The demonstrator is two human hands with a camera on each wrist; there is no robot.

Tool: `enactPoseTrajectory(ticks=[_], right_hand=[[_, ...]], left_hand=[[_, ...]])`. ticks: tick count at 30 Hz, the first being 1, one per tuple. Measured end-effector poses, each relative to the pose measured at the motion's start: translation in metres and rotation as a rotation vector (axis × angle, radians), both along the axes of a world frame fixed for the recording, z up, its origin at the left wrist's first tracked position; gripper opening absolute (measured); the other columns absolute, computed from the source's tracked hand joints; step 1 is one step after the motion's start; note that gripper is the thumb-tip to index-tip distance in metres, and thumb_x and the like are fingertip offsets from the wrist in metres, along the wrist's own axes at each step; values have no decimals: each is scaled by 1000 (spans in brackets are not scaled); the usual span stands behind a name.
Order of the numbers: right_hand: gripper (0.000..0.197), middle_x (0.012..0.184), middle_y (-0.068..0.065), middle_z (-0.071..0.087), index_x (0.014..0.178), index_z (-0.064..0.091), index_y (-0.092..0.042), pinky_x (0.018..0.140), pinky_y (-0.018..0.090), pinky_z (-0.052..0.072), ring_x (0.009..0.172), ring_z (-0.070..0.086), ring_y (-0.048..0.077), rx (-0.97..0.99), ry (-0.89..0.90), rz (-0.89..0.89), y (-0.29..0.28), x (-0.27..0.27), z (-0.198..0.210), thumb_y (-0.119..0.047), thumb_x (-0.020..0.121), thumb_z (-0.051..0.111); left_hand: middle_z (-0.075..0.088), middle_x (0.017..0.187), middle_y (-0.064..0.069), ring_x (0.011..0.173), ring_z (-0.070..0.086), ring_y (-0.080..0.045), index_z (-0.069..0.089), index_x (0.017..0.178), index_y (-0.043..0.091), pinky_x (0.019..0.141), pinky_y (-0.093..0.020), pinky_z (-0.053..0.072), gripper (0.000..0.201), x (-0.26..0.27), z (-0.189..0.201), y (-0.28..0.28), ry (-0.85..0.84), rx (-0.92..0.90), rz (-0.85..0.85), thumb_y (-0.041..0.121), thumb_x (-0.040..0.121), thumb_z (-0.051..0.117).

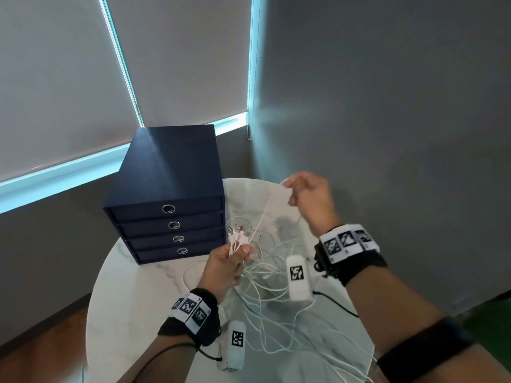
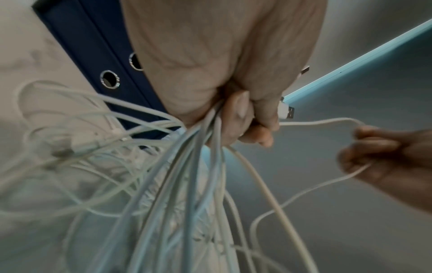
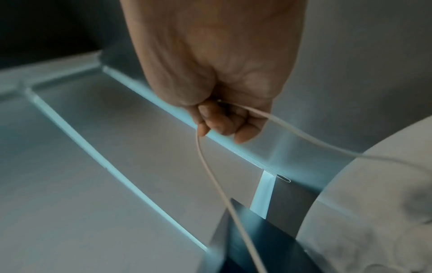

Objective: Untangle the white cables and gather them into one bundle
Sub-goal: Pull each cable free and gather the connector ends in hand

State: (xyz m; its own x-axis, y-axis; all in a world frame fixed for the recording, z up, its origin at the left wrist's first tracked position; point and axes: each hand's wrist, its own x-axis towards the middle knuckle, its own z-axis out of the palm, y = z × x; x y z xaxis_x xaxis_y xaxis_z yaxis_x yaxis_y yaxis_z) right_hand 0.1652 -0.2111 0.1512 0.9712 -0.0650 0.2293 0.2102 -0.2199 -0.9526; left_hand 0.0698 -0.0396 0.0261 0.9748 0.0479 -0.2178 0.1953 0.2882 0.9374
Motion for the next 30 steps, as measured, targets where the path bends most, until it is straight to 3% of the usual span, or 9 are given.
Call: enactPoseTrajectory(ticks=[5, 10, 13, 16, 18, 22, 26, 28, 30], right_hand=[[36, 73, -2, 60, 71, 56, -19, 45, 24, 45, 38, 40, 6, 379, -67, -307, -32, 19, 43, -1, 96, 40], [22, 64, 4, 48, 86, 57, -7, 43, 25, 45, 33, 39, 7, 540, 39, -501, -74, 36, 38, 1, 92, 37], [26, 56, 5, 41, 79, 54, -11, 44, 26, 45, 31, 39, 10, 642, 105, -575, -88, 35, 29, -2, 94, 35], [25, 55, 5, 44, 80, 48, -14, 48, 26, 49, 34, 44, 15, 853, 114, -628, -111, 33, 30, -6, 95, 30], [26, 51, 5, 52, 81, 46, -16, 51, 27, 52, 37, 50, 18, 945, 126, -648, -132, 35, 29, -9, 96, 26], [30, 37, 1, 55, 77, 45, -16, 43, 22, 48, 33, 55, 15, 799, 279, -711, -160, 38, 6, -11, 100, 26], [38, 45, 3, 55, 67, 54, -12, 39, 17, 43, 35, 52, 10, 555, 407, -699, -190, 25, -44, -12, 100, 35], [59, 42, -1, 56, 49, 64, -11, 42, 17, 45, 46, 54, 12, 480, 468, -673, -205, 14, -55, -12, 101, 36], [47, 62, 6, 65, 58, 67, -11, 58, 25, 53, 64, 57, 18, 224, 567, -730, -219, 4, -62, -6, 98, 45]], left_hand=[[55, 69, 2, 44, 28, -8, 70, 92, 5, 38, -19, 23, 17, -6, -15, 8, 60, 23, 15, 18, 98, 60], [60, 76, -4, 46, 27, -9, 71, 91, 7, 39, -20, 23, 18, -2, -16, 9, 66, 41, 13, 18, 99, 60], [67, 80, -7, 45, 27, -9, 71, 93, 7, 38, -19, 26, 19, 1, -16, 8, 68, 47, 23, 21, 99, 59], [67, 71, -3, 42, 30, -8, 68, 95, 3, 38, -19, 25, 23, 0, -26, 14, 126, 15, 161, 23, 100, 57], [55, 60, 0, 39, 30, -7, 66, 91, 3, 38, -18, 23, 25, 0, -33, 19, 167, -35, 254, 23, 102, 54], [33, 48, 7, 38, 25, -6, 61, 86, 6, 37, -17, 20, 29, 4, -31, 24, 172, -132, 330, 28, 103, 52], [32, 49, 7, 38, 25, -5, 59, 83, 9, 36, -17, 19, 29, 10, -14, 26, 109, -217, 348, 28, 103, 51], [32, 49, 7, 38, 25, -5, 57, 82, 9, 36, -17, 19, 30, 12, -7, 30, 85, -259, 362, 28, 104, 49], [33, 48, 8, 37, 25, -4, 55, 81, 10, 35, -17, 19, 32, 13, -1, 33, 75, -297, 381, 28, 105, 46]])
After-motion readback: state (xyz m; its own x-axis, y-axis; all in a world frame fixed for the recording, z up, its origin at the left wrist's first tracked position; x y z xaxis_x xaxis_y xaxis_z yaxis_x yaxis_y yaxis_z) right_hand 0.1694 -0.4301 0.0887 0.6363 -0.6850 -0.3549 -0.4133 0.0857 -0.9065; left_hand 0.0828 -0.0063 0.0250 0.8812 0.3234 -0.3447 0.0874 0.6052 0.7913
